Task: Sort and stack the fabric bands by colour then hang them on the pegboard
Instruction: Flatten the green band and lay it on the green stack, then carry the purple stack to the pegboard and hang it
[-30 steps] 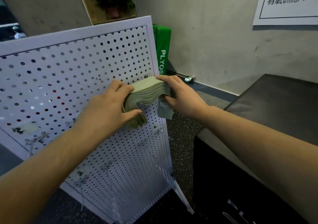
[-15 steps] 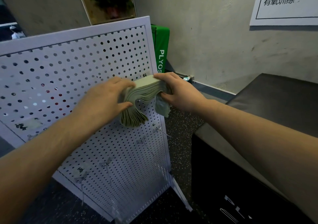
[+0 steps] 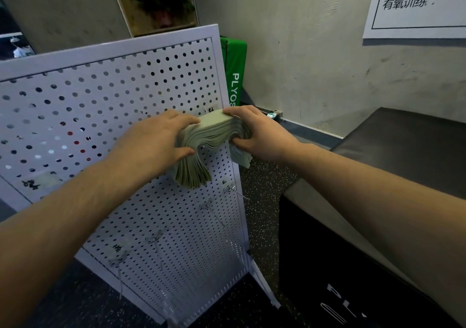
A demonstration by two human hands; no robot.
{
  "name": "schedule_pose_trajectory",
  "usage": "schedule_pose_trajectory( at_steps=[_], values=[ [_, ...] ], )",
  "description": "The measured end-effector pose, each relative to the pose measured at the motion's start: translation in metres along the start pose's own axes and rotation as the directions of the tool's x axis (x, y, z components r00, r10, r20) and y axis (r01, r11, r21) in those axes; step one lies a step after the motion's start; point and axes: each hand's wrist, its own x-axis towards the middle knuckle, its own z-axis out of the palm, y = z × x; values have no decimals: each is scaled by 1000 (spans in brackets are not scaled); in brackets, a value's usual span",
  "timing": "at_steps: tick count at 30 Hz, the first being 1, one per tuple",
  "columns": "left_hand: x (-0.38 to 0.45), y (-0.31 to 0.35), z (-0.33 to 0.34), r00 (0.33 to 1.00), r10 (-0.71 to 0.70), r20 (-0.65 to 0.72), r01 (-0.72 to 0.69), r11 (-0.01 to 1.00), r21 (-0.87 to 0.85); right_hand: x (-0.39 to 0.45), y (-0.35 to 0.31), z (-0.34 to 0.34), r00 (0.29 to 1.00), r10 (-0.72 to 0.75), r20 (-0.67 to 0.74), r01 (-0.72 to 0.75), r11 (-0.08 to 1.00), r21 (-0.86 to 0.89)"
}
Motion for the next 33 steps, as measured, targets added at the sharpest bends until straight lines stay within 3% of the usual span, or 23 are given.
schedule_pose_trajectory(
  at_steps=[12,20,28,33],
  values=[
    [1,6,-16,999,23,-32,-24,1000,-19,-19,7,-25,1000,2,-22,-3,998,-63],
    [6,66,-30,984,149,-99,-152,988,-13,-88,35,-80,994,89,-68,-98,985,-140],
    [13,185,-7,923,379,-62,-383,919,-94,-222,77,-143,937,316,-150,-344,911,-226],
    [23,278,33,860,510,-2,-493,831,-257,-320,115,-175,809,530,-253,-585,767,-263]
  ],
)
